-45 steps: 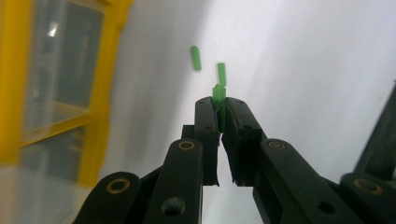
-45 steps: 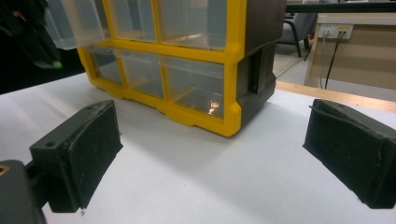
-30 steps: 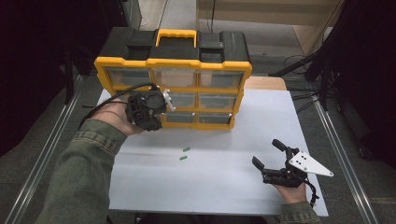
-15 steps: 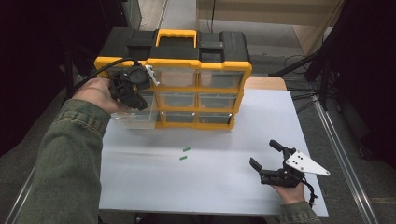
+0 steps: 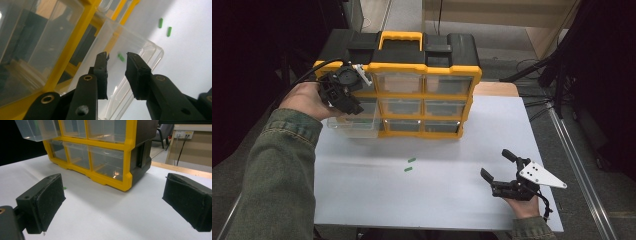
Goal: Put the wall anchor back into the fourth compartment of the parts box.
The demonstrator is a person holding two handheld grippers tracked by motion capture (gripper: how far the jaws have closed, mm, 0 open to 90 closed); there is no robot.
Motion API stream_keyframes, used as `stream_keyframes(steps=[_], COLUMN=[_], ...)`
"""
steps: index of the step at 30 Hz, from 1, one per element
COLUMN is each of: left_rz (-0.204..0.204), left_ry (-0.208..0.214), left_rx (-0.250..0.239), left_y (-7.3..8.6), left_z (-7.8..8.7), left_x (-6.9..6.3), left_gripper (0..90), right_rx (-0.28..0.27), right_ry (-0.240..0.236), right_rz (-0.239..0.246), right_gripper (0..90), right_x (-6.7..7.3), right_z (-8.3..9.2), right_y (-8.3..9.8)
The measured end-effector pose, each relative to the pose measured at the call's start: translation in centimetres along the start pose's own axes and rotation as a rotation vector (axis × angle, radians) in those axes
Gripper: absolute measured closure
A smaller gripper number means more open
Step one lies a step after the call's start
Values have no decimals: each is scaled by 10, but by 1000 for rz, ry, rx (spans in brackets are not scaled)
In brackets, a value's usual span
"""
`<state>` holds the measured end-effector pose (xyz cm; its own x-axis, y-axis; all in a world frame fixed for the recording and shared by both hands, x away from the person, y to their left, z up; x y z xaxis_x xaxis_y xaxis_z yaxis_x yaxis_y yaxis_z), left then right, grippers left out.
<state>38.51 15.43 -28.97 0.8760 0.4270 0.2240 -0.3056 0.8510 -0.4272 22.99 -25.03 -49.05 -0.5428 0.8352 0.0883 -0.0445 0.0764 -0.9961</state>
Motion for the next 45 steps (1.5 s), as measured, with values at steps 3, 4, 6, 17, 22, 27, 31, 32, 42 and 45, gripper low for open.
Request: stream_keyframes(steps=[3,4,6,17,22,27,31,32,42,45], left_rz=[1,1,-23,-37,-71,-116,-160,-170,-224,-229], left_ry=[1,1,-14,54,41,53,74,76,123,131], left_rx=[-4,-4,-1,-11,-14,-8,-4,-1,12,15], left_y=[1,1,0,-4,-10,-18,-29,-31,-46,-47], left_z=[1,1,2,-1,-2,-7,-20,-23,-64,-76], left_x=[-3,-3,-8,-32,-44,-59,-78,-81,-112,-119], left_gripper=[562,504,395,92,45,9,9,9,10,10], right_rx=[1,0,0,2,-1,-1,-1,-1,-2,-1], right_ry=[-2,-1,-1,5,7,7,6,6,7,8], right_rz=[6,7,8,10,8,8,9,9,7,10], right_gripper=[39,38,38,38,38,38,38,38,38,38], right_x=[0,0,0,0,0,0,0,0,0,-1], right_z=[-1,-1,-1,0,0,0,0,0,1,0], right_y=[0,0,0,0,0,0,0,0,0,0])
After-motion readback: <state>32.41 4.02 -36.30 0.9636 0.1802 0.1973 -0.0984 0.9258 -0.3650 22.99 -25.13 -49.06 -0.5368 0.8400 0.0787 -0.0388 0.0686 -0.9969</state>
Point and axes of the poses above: each handheld gripper's, and its own axes: z roughly backward along the jaws, y roughly out of its underside, x roughly to its left, the point moved 4 cm from there along -z, roughly forward along the jaws, and after that the axes turned 12 degrees about -x, right-handed, at the moved point
